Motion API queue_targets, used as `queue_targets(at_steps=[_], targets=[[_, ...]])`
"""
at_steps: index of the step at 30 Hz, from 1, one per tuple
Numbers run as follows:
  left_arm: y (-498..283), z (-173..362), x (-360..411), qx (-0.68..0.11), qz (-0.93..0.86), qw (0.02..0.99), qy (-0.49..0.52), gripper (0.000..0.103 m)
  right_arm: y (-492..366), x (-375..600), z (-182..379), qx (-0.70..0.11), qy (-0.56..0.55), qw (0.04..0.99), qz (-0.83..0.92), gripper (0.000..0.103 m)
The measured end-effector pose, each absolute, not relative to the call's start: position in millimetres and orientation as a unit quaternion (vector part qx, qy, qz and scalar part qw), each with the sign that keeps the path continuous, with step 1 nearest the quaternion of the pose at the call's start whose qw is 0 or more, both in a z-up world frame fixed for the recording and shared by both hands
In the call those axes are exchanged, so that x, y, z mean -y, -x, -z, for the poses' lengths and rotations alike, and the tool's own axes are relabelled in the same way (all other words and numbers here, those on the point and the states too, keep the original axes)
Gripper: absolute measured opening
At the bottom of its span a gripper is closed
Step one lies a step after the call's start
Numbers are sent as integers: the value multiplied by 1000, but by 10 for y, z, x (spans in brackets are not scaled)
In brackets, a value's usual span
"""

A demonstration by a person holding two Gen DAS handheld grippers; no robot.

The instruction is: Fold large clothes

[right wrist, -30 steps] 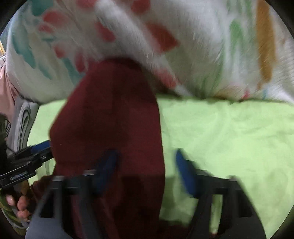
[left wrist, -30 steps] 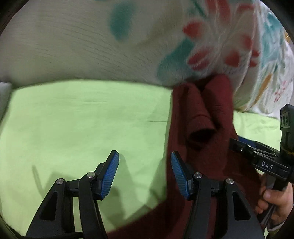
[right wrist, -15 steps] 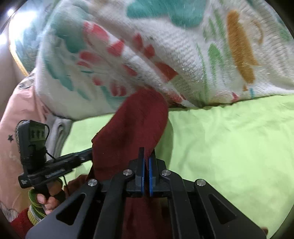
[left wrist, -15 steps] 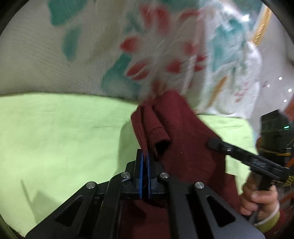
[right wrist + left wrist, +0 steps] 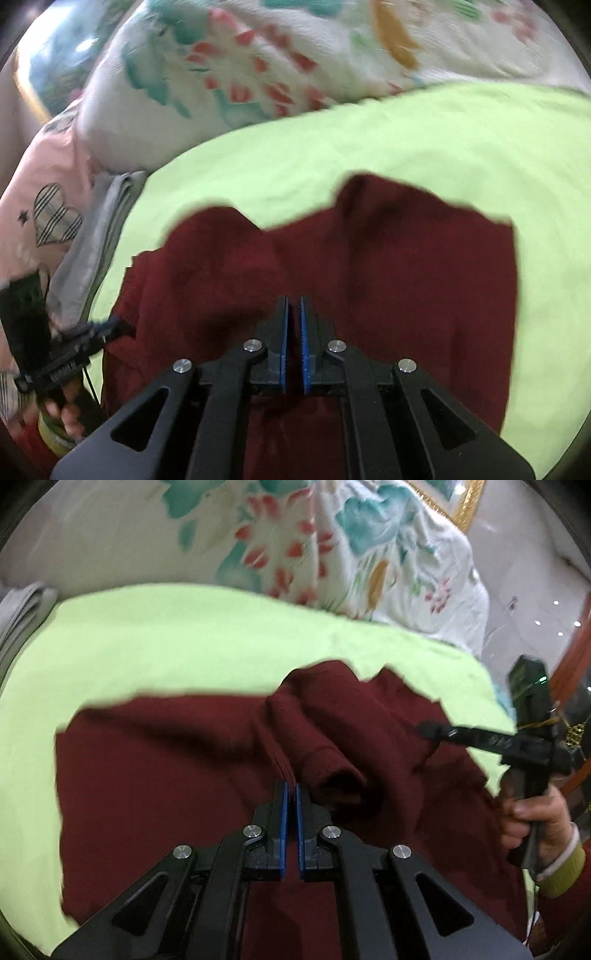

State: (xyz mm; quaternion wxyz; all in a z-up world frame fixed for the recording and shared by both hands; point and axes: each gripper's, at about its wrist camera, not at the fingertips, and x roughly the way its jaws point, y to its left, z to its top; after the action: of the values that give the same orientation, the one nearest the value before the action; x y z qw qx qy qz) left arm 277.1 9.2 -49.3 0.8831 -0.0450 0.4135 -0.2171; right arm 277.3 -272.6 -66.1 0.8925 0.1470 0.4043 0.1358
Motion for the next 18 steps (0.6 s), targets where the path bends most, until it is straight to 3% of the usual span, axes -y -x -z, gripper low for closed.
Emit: queue_targets(at_steps=[6,10,17,18], targets=[[-2443,501,-319,-413,208,881,101,5,-2215,2623,534,-365,-170,903,-153,45],[-2446,387,-427,-415,203,877,136,15,-2273,2292,518,-375,-155,892,-198,45],[-2636,300,-506,-418,181,875,163,20,-2792,1853,745,-413,-137,872,-224,46],[-2645,299,-499,-419,179,875,163,21,-2821,1835,762,-416,-136,871,-225,31]])
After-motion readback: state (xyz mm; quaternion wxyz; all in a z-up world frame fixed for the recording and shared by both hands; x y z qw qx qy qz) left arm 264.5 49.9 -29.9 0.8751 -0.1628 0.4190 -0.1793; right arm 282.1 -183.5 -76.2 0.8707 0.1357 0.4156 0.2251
